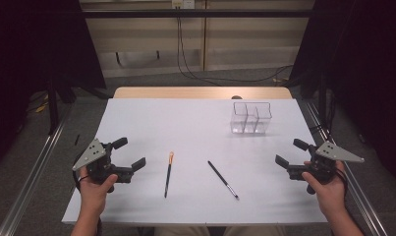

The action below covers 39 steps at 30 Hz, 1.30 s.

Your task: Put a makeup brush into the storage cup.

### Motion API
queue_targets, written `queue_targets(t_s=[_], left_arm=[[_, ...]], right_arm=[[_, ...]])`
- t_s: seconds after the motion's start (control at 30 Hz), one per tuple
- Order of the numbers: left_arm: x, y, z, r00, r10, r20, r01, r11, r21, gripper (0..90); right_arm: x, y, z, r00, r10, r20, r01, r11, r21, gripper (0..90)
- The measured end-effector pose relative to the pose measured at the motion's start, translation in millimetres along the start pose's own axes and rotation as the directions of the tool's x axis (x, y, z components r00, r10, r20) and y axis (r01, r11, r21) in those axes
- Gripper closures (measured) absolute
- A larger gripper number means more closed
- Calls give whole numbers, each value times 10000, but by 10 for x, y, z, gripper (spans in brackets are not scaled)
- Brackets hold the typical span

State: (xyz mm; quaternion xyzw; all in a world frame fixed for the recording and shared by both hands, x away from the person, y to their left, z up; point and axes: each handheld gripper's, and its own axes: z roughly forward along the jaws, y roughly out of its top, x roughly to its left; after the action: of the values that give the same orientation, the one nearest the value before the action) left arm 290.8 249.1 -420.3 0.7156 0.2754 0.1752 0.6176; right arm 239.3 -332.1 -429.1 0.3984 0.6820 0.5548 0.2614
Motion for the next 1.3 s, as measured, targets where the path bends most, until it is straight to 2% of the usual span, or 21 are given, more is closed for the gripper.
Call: queue_targets(t_s=[0.27, 0.53, 0.9, 1.0, 1.07, 1.3], left_arm=[[3, 9, 65, 10000, -2, 57, 2, 10000, -5, 0], [-14, 16, 155, 9999, -123, -11, 123, 9997, 201, 0], [-72, 35, 326, 9999, -74, -112, 79, 9990, 435, 0], [-81, 25, 383, 9995, -249, -178, 259, 9981, 567, 0], [-83, 25, 420, 9997, -169, -188, 181, 9977, 658, 0], [-105, 44, 559, 9994, -310, -129, 318, 9972, 684, 0]], right_arm=[[24, -11, -9, 10000, -60, -9, 61, 10000, 78, 47], [36, -15, 1, 9999, -106, -2, 106, 9999, 126, 47], [54, -2, 71, 9995, -198, -245, 201, 9997, 132, 47], [56, -1, 85, 9994, -197, -273, 201, 9997, 142, 47], [57, 0, 100, 9993, -225, -313, 229, 9997, 132, 47], [75, 14, 125, 9989, -265, -391, 270, 9995, 131, 47]])
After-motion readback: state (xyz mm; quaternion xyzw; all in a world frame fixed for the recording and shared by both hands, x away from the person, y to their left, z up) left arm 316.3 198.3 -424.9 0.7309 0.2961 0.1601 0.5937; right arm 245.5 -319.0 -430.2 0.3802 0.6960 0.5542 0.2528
